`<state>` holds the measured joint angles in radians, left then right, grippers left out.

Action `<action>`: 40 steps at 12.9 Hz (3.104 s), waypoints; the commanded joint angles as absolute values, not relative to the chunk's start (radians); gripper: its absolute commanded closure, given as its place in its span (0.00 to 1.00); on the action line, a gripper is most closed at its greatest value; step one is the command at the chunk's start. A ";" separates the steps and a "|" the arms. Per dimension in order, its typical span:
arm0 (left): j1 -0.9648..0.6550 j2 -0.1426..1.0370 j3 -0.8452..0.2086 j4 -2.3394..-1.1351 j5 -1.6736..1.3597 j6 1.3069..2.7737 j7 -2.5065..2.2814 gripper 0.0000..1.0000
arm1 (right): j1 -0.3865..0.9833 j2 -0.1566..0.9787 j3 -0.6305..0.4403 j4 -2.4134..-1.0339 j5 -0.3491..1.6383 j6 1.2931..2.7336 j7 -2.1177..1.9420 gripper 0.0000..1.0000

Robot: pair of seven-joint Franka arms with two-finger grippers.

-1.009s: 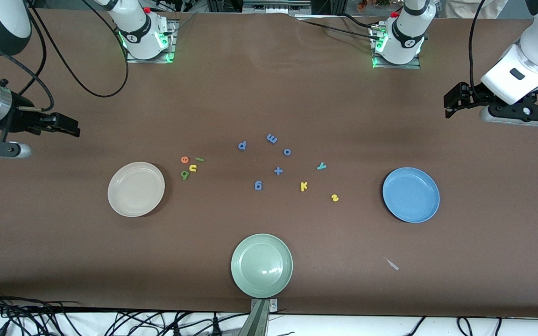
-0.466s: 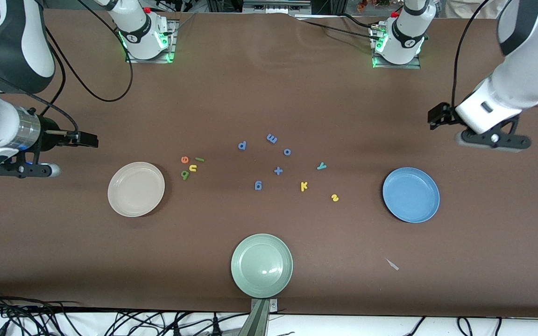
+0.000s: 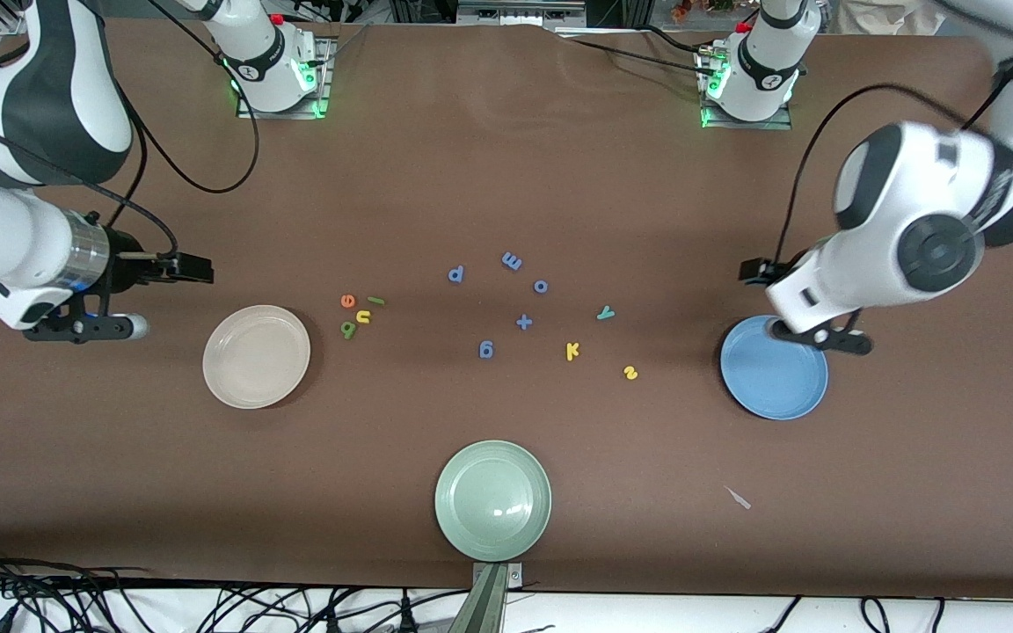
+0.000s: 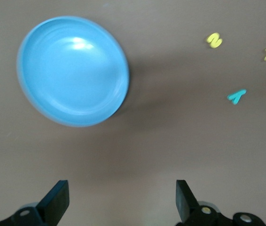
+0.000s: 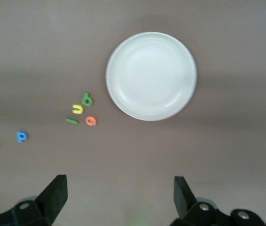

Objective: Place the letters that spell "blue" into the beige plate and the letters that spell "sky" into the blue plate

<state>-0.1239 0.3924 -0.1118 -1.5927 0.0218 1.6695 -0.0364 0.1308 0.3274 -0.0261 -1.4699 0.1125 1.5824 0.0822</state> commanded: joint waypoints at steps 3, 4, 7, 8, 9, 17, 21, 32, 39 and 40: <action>-0.207 0.560 -0.117 -1.488 -0.023 1.820 -0.153 0.00 | 0.189 0.391 -0.026 -1.509 0.150 1.718 0.145 0.00; -0.210 0.584 -0.117 -1.488 -0.021 1.853 -0.216 0.00 | 0.208 0.391 -0.026 -1.532 0.152 1.751 0.162 0.00; -0.271 0.650 -0.117 -1.488 -0.018 1.986 -0.389 0.00 | 0.242 0.423 -0.026 -1.588 0.152 1.851 0.224 0.00; -0.282 0.672 -0.117 -1.488 -0.017 2.029 -0.481 0.00 | 0.256 0.432 -0.026 -1.609 0.150 1.882 0.241 0.00; -0.297 0.695 -0.115 -1.488 -0.008 2.069 -0.564 0.00 | 0.268 0.434 -0.026 -1.644 0.150 1.920 0.268 0.00; -0.308 0.779 -0.115 -1.526 -0.008 2.308 -0.834 0.01 | 0.310 0.488 -0.018 -1.848 0.158 2.213 0.344 0.00; -0.308 0.807 -0.115 -1.528 -0.005 2.309 -0.859 0.30 | 0.310 0.485 0.005 -1.923 0.160 2.278 0.370 0.01; -0.342 0.801 -0.109 -1.514 0.032 2.248 -0.857 0.99 | 0.310 0.476 0.032 -2.086 0.160 2.427 0.370 0.06; -0.241 0.684 -0.101 -1.506 0.261 1.927 -0.555 0.98 | 0.310 0.479 0.041 -2.137 0.158 2.491 0.370 0.33; -0.200 0.680 -0.104 -1.514 0.264 1.927 -0.476 0.98 | 0.310 0.477 0.041 -2.137 0.158 2.491 0.368 0.40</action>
